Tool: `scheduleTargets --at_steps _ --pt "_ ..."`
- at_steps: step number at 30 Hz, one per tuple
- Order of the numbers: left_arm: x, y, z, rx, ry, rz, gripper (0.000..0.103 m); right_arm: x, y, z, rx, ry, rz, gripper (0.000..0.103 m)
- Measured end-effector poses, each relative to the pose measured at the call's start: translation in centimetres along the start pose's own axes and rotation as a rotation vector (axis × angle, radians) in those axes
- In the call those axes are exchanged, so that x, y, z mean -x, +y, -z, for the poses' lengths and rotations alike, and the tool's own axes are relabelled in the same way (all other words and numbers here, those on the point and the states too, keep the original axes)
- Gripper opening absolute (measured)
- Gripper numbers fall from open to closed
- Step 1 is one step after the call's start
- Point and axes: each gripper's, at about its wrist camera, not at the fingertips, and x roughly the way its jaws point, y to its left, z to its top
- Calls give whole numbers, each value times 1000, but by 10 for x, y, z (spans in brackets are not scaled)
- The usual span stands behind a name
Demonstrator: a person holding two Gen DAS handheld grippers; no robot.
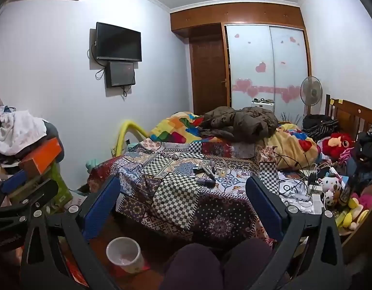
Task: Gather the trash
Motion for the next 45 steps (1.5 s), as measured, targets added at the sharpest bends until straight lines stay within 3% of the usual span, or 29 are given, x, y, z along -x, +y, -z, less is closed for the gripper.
scheduleTargets --at_steps 45 --pt "-8 0 0 13 10 2 103 3 9 -3 -2 -15 10 103"
